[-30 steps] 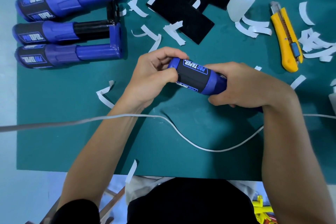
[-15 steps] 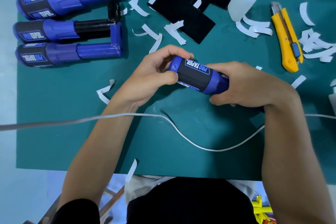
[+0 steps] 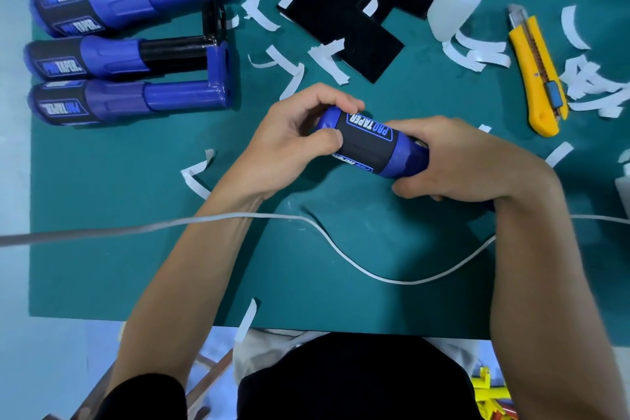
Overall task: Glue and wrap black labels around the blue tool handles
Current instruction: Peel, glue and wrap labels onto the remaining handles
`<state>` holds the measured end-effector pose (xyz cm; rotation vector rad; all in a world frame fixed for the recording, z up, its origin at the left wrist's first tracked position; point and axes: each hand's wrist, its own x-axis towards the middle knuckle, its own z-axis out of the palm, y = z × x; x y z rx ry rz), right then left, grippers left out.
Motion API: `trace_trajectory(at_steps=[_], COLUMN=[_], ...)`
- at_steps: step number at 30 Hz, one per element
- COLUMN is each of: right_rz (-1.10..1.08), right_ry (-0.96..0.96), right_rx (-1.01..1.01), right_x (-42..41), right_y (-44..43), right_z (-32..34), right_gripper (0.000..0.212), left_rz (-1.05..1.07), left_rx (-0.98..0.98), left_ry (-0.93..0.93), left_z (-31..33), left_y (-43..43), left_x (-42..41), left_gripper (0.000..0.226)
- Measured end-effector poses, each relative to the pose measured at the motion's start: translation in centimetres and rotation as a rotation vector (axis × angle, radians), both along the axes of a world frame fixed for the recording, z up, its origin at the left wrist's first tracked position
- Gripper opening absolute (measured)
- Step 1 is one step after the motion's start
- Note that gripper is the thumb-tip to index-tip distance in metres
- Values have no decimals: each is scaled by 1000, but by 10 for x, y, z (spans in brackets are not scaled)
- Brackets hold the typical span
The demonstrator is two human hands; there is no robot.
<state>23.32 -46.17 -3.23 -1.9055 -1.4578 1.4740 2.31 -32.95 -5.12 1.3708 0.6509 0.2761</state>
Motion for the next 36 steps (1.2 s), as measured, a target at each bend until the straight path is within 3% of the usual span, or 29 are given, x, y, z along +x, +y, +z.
trace_trajectory(at_steps=[3,6,9,11,15,19,22,26,31,36], right_rz=[0,1,-1,-2,-1,-17,-21,-6,-30,-12], right_ry=[3,10,16,20,18,19,19,-4,16,24], right_rx=[-1,-8,-9,-7,-9,-9,2,14,-12,-14], right_x=[1,1,1,1,1,-1,-3,-7,-5,-4], right_y=[0,0,0,1,1,2,4,4,5,6], right_z=[0,0,-1,-1,-1,0,2,3,3,4], right_gripper=[54,54,55,56,53,48,48,47,50,56], left_rz=[-72,-80,-56,-26,-15,141,216,310,217,157], left_rx=[-38,-89,55,121,159,336,605,767,727,790], left_ry=[-4,-56,-1,-7,-71,-8,65,159,51,-43], left_z=[-3,-2,-5,-8,-8,-13,-17,-17,-19,-24], left_y=[3,3,-1,-2,-7,-20,-32,-41,-23,-16], left_x=[-4,-6,-1,1,2,8,14,23,12,2], left_gripper=[26,55,24,18,39,19,37,55,14,30])
